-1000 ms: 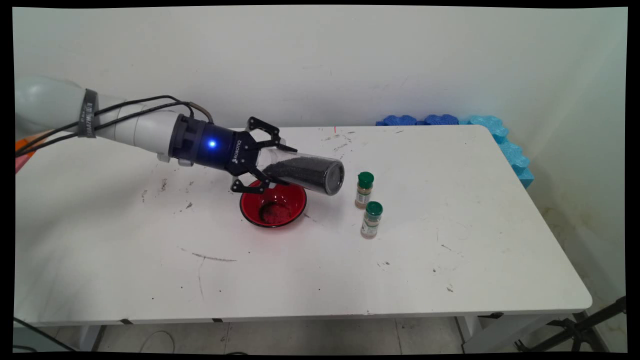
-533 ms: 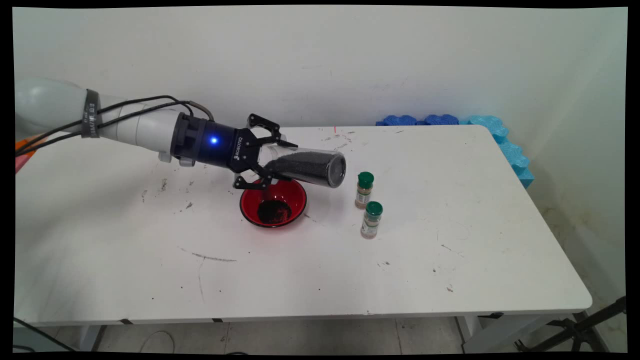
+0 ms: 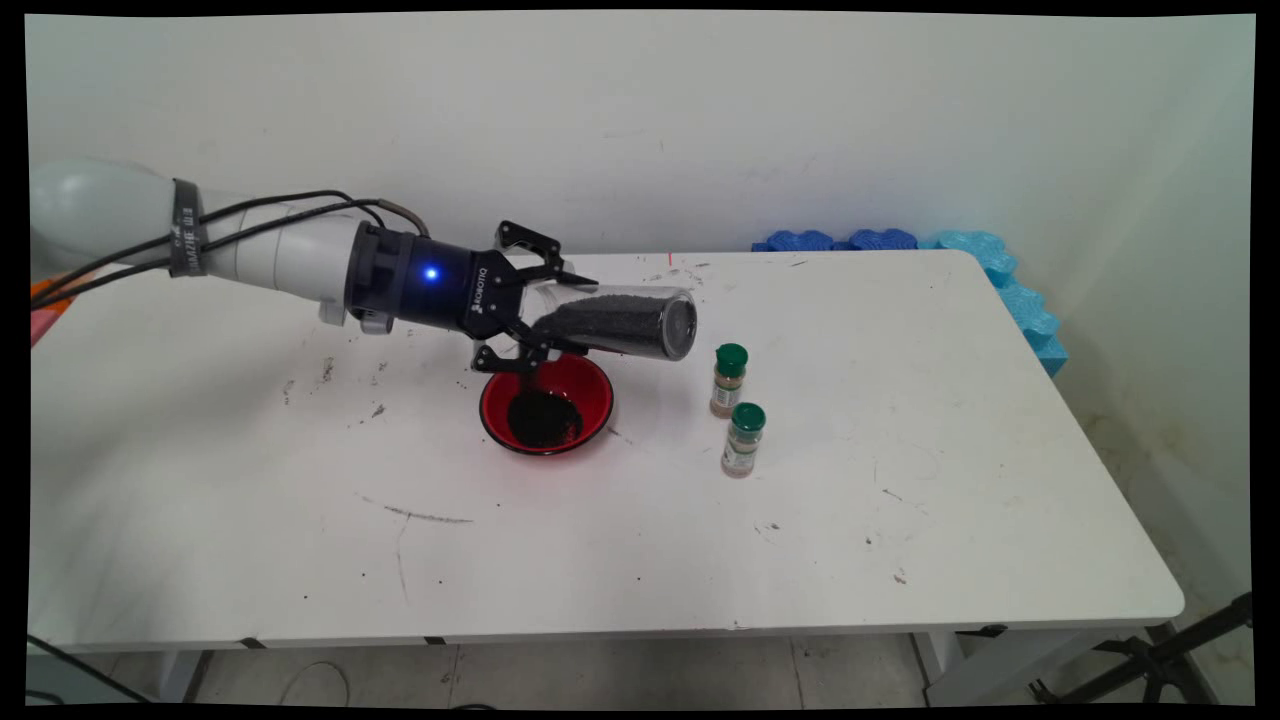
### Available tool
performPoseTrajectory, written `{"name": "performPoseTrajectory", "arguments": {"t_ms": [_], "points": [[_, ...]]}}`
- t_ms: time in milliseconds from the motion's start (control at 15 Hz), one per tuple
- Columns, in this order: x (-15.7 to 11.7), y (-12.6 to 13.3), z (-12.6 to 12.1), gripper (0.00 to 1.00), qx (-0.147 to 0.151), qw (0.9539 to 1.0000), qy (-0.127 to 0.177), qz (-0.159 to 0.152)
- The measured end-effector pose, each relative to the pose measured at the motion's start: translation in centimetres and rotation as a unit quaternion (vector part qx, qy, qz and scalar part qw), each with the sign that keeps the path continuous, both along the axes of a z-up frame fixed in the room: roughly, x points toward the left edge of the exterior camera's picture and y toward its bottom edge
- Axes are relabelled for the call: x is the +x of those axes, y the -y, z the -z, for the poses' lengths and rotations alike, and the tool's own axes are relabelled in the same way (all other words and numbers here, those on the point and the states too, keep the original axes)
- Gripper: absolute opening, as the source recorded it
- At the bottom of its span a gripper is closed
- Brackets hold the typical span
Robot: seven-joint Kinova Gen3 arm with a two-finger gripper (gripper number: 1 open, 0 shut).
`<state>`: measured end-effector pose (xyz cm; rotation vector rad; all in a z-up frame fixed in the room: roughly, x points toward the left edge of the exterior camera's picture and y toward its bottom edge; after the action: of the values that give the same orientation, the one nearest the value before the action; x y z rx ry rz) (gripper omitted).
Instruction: Pour the black seasoning powder in the red bowl
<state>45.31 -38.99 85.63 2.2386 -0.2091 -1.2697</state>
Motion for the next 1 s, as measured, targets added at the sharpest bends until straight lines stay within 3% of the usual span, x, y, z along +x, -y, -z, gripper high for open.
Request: {"name": "performPoseTrajectory", "arguments": {"t_ms": [667,1000], "points": [[-0.20,-0.13,-0.03,0.00,0.001,1.0000,-0.006,-0.004],[-0.22,0.01,0.03,0.00,-0.041,0.9986,0.018,0.028]]}}
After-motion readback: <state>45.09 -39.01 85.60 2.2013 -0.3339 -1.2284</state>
